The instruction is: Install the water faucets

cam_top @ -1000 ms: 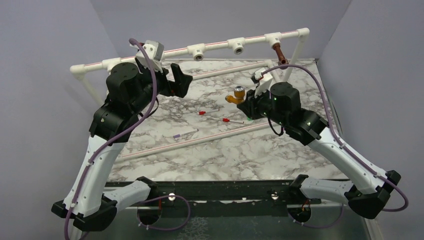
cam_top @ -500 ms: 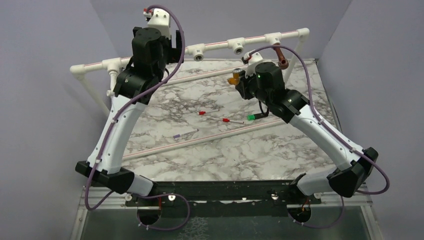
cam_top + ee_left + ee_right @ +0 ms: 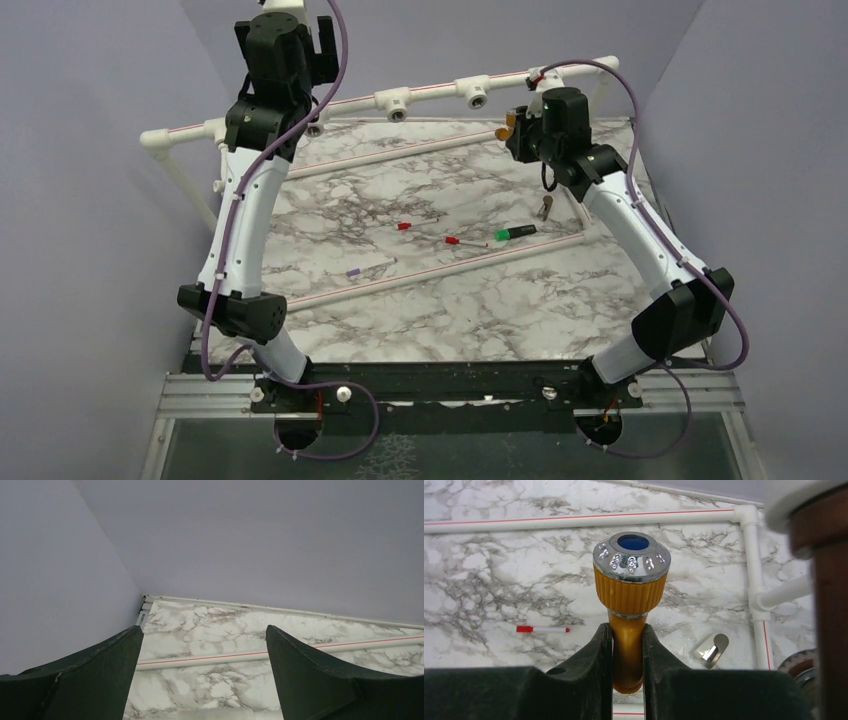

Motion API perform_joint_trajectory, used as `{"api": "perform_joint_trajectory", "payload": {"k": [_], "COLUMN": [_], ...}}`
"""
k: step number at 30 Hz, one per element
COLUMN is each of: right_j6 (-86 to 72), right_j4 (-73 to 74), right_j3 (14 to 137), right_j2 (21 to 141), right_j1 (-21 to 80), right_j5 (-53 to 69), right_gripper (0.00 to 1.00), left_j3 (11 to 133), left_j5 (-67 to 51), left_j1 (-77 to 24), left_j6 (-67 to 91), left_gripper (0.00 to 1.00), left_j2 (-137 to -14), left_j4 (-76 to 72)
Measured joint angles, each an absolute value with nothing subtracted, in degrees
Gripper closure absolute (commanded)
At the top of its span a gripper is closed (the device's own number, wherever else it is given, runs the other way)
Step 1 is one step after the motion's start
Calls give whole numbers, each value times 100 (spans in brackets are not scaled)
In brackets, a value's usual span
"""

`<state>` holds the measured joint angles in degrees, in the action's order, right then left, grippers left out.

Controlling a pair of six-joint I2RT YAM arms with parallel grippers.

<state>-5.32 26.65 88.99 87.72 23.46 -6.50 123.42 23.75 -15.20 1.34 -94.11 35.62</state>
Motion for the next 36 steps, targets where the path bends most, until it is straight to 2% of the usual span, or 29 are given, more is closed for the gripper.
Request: {"api": "perform_joint_trajectory", "payload": {"k": [19,27,36], "right_j6": [-491,-449,-449], "right_j4": [2661,2657,2665], "right_j3": [9139,9144,9155], "right_j2": [9028,9032,9032], "right_j1": [1839,1540,1374], "right_j5": [-854,-943,-963], "right_gripper": [99,99,99], "left_j3": [12283,11061,9813], "left_j5": [1822,1455,1393], "left_j1": [-226,-237,-421], "left_j6": [287,408,537], "left_gripper": [12,20,24], "left_j2": [-10353,-10151,-8980], "left_j4": [3527,3103,2888]}}
